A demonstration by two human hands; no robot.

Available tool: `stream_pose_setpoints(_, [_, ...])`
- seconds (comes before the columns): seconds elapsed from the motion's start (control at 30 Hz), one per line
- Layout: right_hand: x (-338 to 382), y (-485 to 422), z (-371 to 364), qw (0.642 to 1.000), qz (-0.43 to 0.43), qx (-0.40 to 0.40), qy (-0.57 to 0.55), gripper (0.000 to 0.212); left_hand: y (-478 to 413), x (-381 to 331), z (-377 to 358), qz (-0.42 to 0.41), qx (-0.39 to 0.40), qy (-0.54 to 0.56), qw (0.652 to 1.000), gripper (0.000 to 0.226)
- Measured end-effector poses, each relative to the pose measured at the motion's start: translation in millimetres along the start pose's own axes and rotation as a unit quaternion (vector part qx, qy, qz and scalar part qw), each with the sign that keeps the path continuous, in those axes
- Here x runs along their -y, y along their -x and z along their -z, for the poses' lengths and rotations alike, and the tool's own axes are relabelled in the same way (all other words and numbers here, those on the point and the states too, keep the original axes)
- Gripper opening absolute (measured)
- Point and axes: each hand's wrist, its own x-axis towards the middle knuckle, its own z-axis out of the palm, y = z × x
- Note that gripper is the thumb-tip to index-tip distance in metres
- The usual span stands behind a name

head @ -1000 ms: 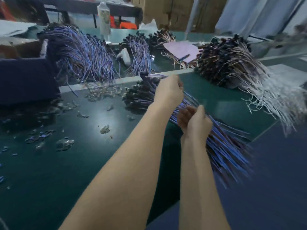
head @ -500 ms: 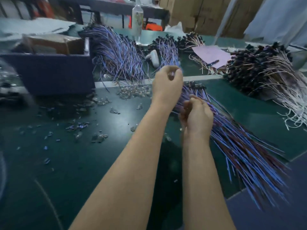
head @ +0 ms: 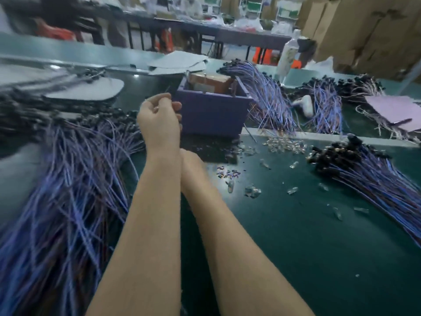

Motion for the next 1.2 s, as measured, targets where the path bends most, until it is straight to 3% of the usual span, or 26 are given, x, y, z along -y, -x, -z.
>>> stream_pose_setpoints(0.13, [8, -6, 0, 1.0, -0.008, 0.018, -0.008, 0.012, -12, 3, 14, -0.011, -0.044, -0.006, 0.999, 0.016])
stream_pose_setpoints(0.2, [2, -7, 16, 0.998, 0.003, -0.045, -0.049, 0.016, -14, 4, 14, -0.05, -0.075, -0.038, 0.995, 0.015])
stream_pose_setpoints(0.27, [-8, -2, 42, 0.969, 0.009, -0.133, -0.209, 0.012, -13, 6, 11, -0.089, -0.048, -0.142, 0.985, 0.011])
stream_pose_setpoints(0.37, [-30, 17, 85, 0.838, 0.032, -0.283, -0.466, 0.01, -1, 9, -3, -0.055, 0.174, -0.287, 0.94, 0.022])
stream_pose_setpoints(0.47, [-61, 33, 113, 0.683, 0.041, -0.406, -0.606, 0.009, 22, 15, -19, 0.065, 0.404, -0.245, 0.879, 0.035])
stream_pose_setpoints(0.53, [-81, 39, 119, 0.614, 0.033, -0.431, -0.661, 0.013, 32, 24, -27, 0.055, 0.464, -0.239, 0.852, 0.031])
stream_pose_setpoints(0.57, [-89, 41, 117, 0.605, 0.023, -0.422, -0.675, 0.012, 33, 29, -31, 0.027, 0.464, -0.25, 0.849, 0.029])
stream_pose_setpoints(0.6, [-96, 42, 111, 0.617, 0.01, -0.4, -0.678, 0.012, 33, 33, -35, -0.002, 0.455, -0.267, 0.849, 0.027])
stream_pose_setpoints(0.63, [-101, 41, 103, 0.651, -0.004, -0.366, -0.665, 0.014, 34, 37, -39, -0.031, 0.442, -0.287, 0.849, 0.025])
stream_pose_setpoints(0.7, [-108, 38, 82, 0.747, -0.02, -0.294, -0.596, 0.019, 35, 44, -45, -0.088, 0.419, -0.326, 0.843, 0.023])
stream_pose_setpoints(0.77, [-110, 33, 66, 0.809, -0.023, -0.286, -0.513, 0.024, 35, 54, -45, -0.111, 0.401, -0.368, 0.832, 0.022])
stream_pose_setpoints(0.8, [-111, 31, 62, 0.818, -0.027, -0.309, -0.485, 0.026, 34, 58, -43, -0.102, 0.393, -0.38, 0.831, 0.021])
stream_pose_setpoints(0.83, [-113, 29, 62, 0.812, -0.036, -0.339, -0.474, 0.026, 32, 62, -40, -0.088, 0.384, -0.386, 0.834, 0.02])
stream_pose_setpoints(0.97, [-124, 28, 67, 0.725, -0.055, -0.404, -0.554, 0.026, 20, 70, -27, -0.052, 0.35, -0.387, 0.851, 0.018])
stream_pose_setpoints(1.07, [-123, 27, 63, 0.709, -0.047, -0.386, -0.589, 0.025, 15, 70, -19, -0.041, 0.336, -0.393, 0.855, 0.015])
stream_pose_setpoints(1.2, [-117, 22, 53, 0.719, -0.044, -0.322, -0.614, 0.017, 1, 66, -5, -0.051, 0.294, -0.439, 0.848, 0.011])
